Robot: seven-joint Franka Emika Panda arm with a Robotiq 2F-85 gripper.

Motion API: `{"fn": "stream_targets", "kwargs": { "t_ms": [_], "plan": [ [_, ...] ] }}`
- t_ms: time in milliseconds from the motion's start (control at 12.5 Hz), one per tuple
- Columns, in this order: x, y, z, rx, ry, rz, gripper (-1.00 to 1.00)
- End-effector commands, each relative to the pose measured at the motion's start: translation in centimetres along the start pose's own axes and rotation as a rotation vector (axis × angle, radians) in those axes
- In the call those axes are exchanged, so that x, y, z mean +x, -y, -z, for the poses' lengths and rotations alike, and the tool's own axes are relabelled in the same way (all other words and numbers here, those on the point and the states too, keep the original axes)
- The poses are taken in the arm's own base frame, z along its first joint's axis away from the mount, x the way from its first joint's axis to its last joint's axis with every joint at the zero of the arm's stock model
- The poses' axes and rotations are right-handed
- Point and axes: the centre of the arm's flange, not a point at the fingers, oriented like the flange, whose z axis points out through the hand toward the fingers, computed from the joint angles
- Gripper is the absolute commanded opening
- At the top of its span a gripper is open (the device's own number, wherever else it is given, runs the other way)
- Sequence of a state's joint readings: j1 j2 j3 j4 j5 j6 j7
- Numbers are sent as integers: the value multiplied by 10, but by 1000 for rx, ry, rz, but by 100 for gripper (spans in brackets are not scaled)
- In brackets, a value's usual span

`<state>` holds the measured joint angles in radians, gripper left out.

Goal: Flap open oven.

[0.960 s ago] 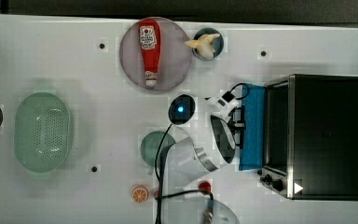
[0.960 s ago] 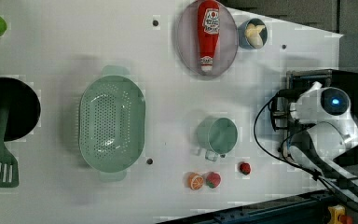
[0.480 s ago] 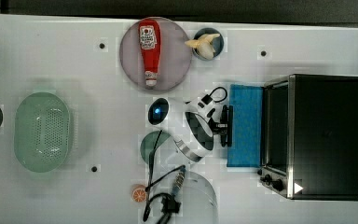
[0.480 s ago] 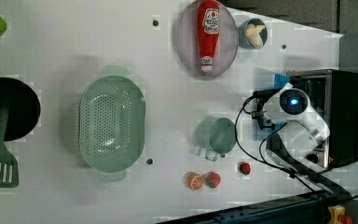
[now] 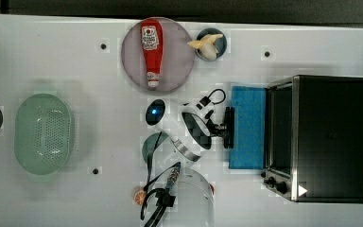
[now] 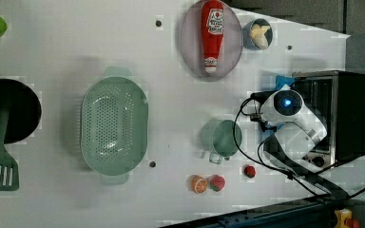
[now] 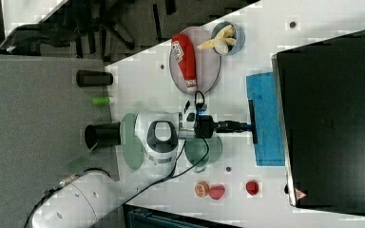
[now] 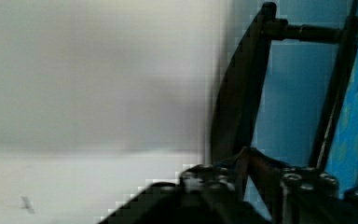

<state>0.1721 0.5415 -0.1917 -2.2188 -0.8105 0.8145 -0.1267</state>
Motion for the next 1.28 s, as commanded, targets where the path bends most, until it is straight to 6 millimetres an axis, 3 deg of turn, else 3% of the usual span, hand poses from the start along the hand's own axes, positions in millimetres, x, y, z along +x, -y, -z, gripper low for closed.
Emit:
{"fn": "stream_targets", "kwargs": {
  "t_ms": [80,320,640,800,1040,1280],
  "plan": [
    [26,-10,62,126,-93,-187,-65],
    [30,-49,117,309,-82,-424,-65],
    [23,-120,180,533,-70,-695,-65],
    [15,-155,202,610,-19,-787,-65],
    [2,-200,254,646,-31,-821,-65],
    [-25,-232,297,656,35,-899,-65]
  ]
}}
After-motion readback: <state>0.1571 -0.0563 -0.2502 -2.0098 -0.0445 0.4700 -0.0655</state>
